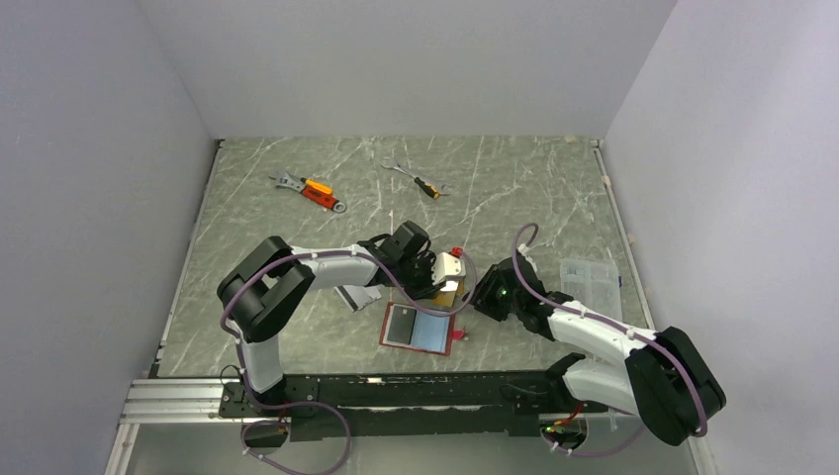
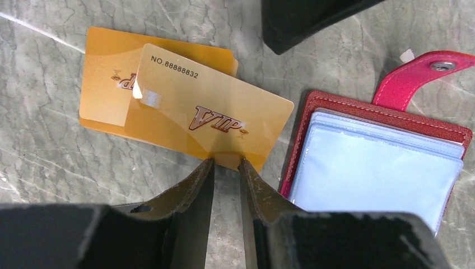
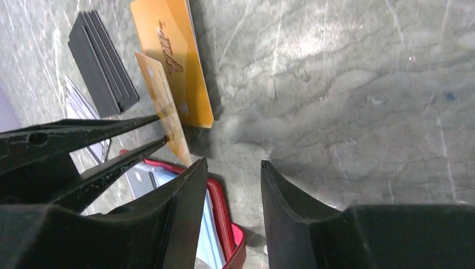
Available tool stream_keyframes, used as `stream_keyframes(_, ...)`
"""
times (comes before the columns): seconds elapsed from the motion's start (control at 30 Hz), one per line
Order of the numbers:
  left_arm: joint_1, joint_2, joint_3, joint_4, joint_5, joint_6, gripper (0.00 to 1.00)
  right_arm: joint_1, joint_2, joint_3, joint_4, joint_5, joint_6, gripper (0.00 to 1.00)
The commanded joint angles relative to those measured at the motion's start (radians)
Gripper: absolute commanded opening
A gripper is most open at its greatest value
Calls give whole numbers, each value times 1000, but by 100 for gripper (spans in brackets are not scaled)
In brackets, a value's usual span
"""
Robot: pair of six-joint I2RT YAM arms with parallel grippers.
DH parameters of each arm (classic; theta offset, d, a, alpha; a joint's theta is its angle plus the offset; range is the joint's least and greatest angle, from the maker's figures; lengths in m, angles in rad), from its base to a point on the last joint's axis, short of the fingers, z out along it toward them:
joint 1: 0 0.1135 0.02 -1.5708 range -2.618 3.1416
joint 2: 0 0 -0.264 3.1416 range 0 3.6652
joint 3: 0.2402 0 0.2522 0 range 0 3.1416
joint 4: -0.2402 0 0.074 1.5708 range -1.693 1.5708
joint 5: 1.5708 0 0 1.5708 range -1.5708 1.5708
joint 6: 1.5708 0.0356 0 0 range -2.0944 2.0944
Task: Put the credit cards into the card holder
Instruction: Pick up the credit card from the center of the board.
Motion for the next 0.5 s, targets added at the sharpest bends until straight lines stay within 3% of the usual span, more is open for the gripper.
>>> stream_keyframes(0.0,-10,6,-15,-34,0,11,29,6,-6,-29,63,-83,1,42)
stream_keyframes(0.23,-9,5,-13,-36,-2,13,29,25,79,-34,266,-175,-4,41)
stream_keyframes(0.47,-9,4,-15,-36,-1,14,28,30,156,-32,330,-187,2,40)
